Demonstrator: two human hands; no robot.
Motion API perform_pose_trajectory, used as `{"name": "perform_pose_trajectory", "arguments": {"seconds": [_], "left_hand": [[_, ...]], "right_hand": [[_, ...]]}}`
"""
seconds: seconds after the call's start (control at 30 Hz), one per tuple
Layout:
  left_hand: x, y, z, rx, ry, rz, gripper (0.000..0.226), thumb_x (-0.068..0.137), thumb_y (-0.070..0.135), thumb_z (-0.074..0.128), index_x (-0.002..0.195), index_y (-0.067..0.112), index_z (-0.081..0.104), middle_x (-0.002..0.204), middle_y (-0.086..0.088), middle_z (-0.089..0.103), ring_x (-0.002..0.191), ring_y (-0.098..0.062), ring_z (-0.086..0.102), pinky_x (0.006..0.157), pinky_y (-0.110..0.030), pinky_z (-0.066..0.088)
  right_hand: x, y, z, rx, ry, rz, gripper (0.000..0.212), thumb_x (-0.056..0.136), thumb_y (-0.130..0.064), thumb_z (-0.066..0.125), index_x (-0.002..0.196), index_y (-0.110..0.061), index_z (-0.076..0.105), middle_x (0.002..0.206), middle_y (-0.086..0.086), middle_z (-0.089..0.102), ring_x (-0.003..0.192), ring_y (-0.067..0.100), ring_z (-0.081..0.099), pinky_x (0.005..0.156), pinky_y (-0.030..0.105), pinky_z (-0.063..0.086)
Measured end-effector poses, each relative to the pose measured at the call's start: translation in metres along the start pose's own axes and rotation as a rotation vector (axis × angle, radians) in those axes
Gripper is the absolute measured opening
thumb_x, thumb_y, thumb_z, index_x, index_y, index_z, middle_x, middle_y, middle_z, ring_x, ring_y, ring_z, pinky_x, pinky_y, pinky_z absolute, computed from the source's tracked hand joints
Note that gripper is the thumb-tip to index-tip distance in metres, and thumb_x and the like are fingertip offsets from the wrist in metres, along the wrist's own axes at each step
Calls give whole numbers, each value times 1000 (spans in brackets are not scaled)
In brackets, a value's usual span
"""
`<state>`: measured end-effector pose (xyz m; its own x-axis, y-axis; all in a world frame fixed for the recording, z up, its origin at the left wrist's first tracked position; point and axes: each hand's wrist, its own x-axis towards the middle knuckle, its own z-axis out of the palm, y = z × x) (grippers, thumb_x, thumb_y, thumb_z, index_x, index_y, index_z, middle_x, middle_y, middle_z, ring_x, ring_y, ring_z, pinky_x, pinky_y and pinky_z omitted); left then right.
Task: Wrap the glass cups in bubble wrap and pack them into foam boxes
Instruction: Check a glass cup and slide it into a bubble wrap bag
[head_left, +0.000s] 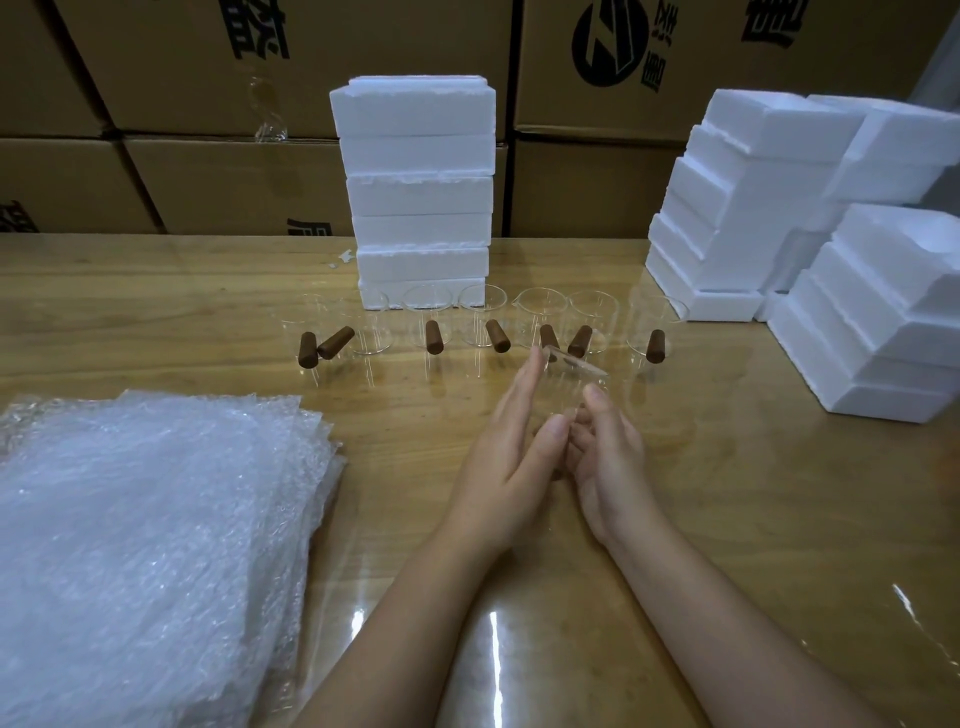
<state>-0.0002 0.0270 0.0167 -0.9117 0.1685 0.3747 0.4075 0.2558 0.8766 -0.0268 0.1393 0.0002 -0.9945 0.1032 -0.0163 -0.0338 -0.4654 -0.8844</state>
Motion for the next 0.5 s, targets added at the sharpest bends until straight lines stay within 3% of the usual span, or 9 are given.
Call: {"name": "perform_pose_trajectory", "arguments": {"seconds": [0.2,0.37,0.43,0.5], "left_hand": [[-1,-13,-4,45,21,-13,71,90,57,30,151,21,19,154,16,21,140,8,17,108,-8,17],[-1,-19,-7,-60,68,-76,72,88,58,31,149,22,26,153,13,28,139,8,21,114,-16,20],[-1,-19,-8,-116,95,-125,71,85,61,34,148,26,30,150,1,39,138,-2,32,115,-26,26],[-2,-20,-8,-179,119,-172,69,82,63,41,144,32,35,125,1,63,117,-6,56,102,-27,44]], "right_hand": [[0,1,1,-46,-69,-17,34,81,-38,66,100,-10,59,66,-5,67,64,11,64,55,21,51],[-2,3,2,-154,-111,-1,46,76,-40,61,112,-12,55,85,4,62,76,15,62,59,21,51],[-3,3,2,-184,-124,2,44,75,-38,63,110,-13,54,87,6,58,69,11,63,58,20,51],[-7,4,2,-228,-160,-22,32,80,-34,67,105,-18,55,88,7,54,62,6,63,54,19,50]]}}
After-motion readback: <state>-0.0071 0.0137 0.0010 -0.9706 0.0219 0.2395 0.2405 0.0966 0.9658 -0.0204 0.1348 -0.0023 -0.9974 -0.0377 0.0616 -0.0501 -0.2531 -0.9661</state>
